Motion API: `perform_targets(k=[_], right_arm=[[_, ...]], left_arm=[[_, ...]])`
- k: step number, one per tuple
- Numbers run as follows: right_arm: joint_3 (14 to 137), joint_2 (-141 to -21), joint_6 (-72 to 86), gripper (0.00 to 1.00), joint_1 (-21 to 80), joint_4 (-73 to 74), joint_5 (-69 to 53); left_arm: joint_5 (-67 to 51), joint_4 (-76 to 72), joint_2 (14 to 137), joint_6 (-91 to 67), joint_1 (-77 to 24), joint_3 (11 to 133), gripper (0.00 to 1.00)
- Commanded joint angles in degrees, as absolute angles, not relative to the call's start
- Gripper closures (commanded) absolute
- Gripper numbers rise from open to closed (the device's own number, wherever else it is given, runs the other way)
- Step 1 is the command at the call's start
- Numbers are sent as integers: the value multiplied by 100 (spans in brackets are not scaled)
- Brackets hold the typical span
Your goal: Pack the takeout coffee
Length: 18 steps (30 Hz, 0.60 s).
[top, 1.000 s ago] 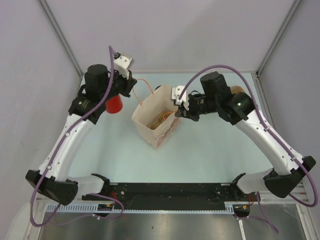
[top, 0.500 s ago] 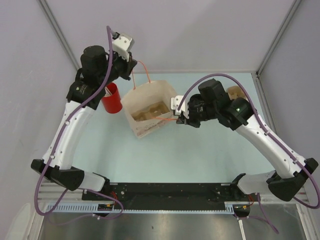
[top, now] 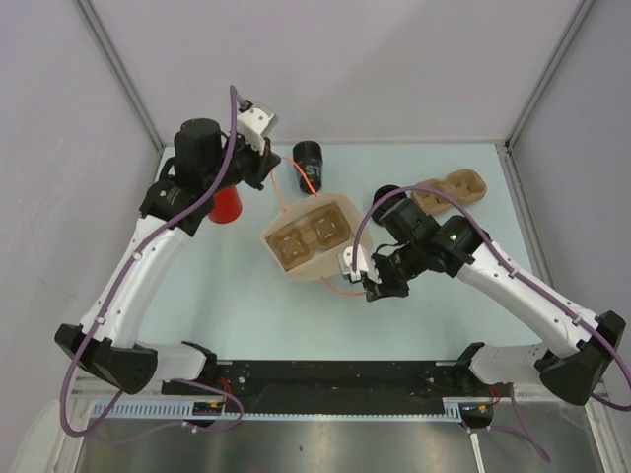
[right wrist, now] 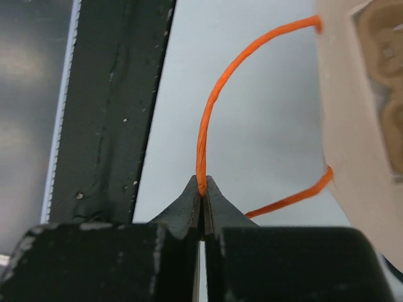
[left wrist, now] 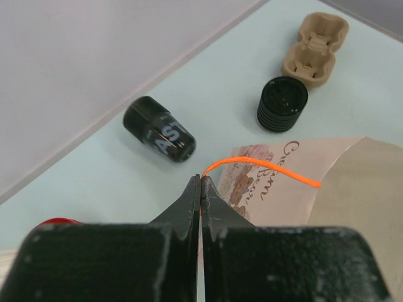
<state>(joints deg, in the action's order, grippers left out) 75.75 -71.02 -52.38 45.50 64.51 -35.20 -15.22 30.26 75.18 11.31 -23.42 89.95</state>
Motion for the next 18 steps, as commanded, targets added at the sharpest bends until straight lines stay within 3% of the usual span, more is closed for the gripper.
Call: perform_targets(k=[1, 18], right_arm=[[7269, -6908, -5484, 100, 4597, 6917, -3788], [6118, -6592, -5520, 100, 4904, 7067, -3841]], left_arm=[[-1924, 2795, 7084, 1257, -2417, 8772, 100], [-3471, 3673, 6987, 1714, -2698, 8833, 100]])
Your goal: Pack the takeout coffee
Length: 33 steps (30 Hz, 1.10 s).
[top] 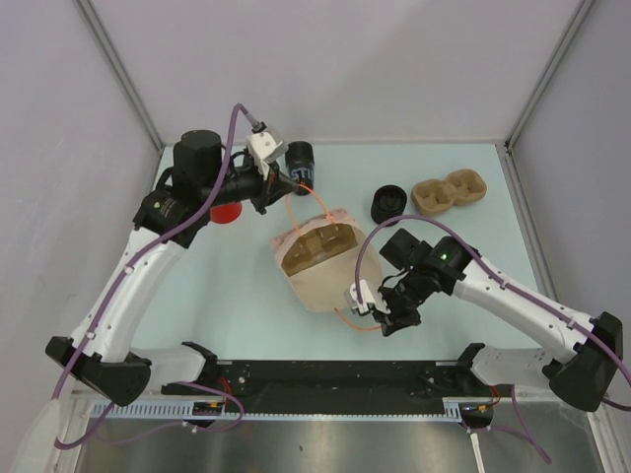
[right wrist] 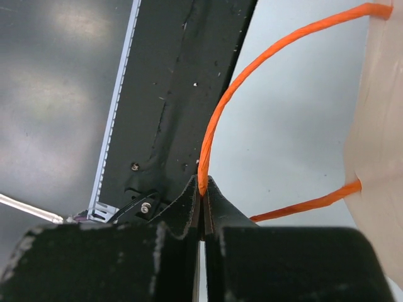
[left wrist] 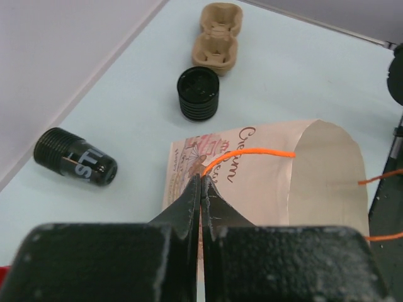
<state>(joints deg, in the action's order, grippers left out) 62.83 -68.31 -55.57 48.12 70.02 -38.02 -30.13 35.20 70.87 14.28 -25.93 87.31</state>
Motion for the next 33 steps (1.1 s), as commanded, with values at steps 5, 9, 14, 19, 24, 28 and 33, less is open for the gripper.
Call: perform_targets(k=[5, 9, 14, 19, 24, 28, 33], right_arm=[[5907, -6556, -5476, 100, 4966, 7014, -3665], [5854, -6627, -5449, 100, 5045, 7049, -3586], [5845, -6540, -5362, 100, 5106, 6892, -3332], [6273, -6346, -5291, 100, 5071, 6750, -2892], [7126, -6363, -5194, 100, 4878, 6583, -2576], [7953, -6627, -4887, 89, 4834, 6364, -2461], [8734, -6996, -4545, 31, 4799, 5951, -2505]], left_arm=[[-3595, 3832, 7040, 1881, -2804, 8903, 100], [-3691, 3893, 7049, 1933, -2839, 8903, 100], [-3649, 3964, 7058, 2039, -2918, 8938, 100], [-3121, 3832, 7066, 1846, -2909, 9105, 100], [-2506, 3683, 7040, 1635, -2900, 9281, 100], [-1821, 3586, 6961, 1451, -2822, 9238, 100], [-1495, 3559, 6803, 1398, -2620, 9000, 100]])
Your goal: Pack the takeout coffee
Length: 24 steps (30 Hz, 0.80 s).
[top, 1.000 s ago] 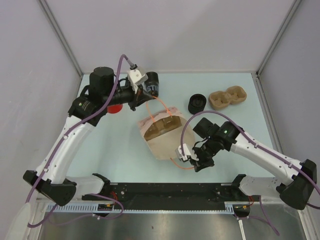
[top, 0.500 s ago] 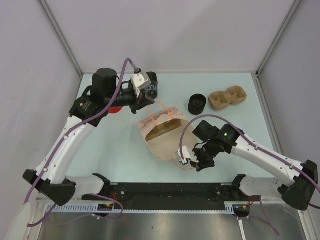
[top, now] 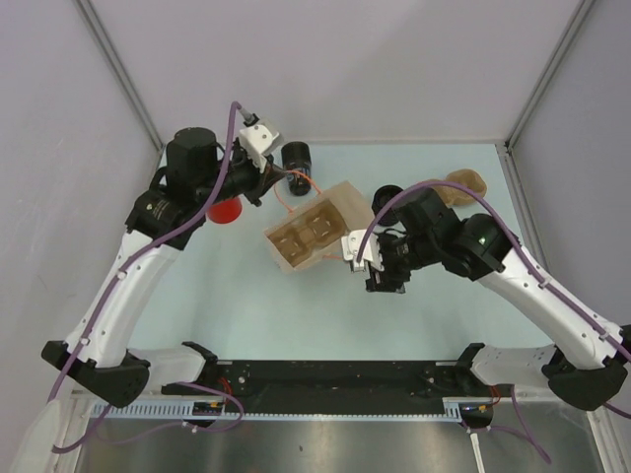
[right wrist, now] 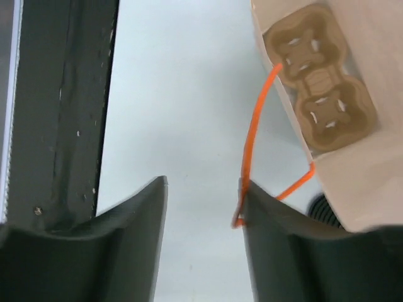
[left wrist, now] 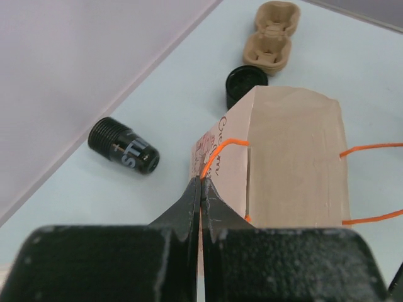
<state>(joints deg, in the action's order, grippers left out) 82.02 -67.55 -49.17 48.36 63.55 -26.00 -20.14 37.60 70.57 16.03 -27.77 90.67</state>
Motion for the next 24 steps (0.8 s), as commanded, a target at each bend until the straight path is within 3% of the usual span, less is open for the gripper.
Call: perform_targets(k=[1, 2, 4, 24], right_arm=[[8849, -7022, -4379, 23, 4781, 5785, -2487], [8946, -7049, -4299, 21, 4738, 5696, -2479], [9219, -7101, -4167, 1, 4553, 5460, -2531], [9466, -7365, -2945, 0, 3700, 3841, -2145]], left_arm=[[-1372, 3603, 6811, 1389, -2550, 8983, 100], [-1389, 3699, 6812, 1380, -2497, 9000, 100], [-1371, 3805, 6777, 1336, -2295, 8939, 100], [-1047, 4631, 5959, 1283, -1723, 8640, 100]])
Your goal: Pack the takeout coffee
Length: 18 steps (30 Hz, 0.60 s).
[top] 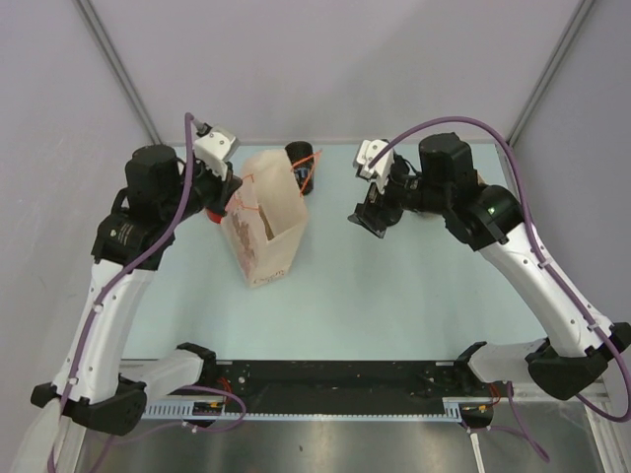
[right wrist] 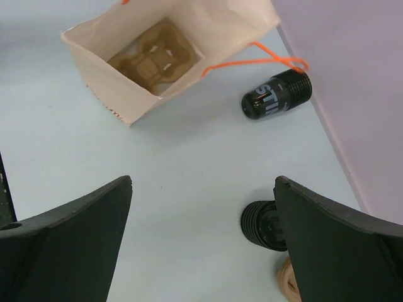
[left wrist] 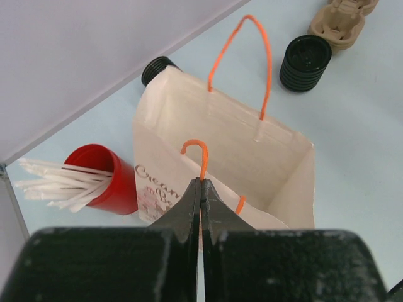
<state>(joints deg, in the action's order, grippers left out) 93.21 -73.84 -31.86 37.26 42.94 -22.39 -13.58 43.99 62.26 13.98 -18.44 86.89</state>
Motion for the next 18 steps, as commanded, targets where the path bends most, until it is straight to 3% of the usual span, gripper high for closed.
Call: perform_targets(k=[1, 18], right_arm=[[9448, -7348, -2927, 0, 3691, 3823, -2145], [9044, -7225, -2804, 0, 3577, 3560, -2250]], left_arm=[[-941, 4649, 5924, 1283, -1679, 8631, 100], [-1001, 4527, 5414, 2012, 252, 8139, 100]])
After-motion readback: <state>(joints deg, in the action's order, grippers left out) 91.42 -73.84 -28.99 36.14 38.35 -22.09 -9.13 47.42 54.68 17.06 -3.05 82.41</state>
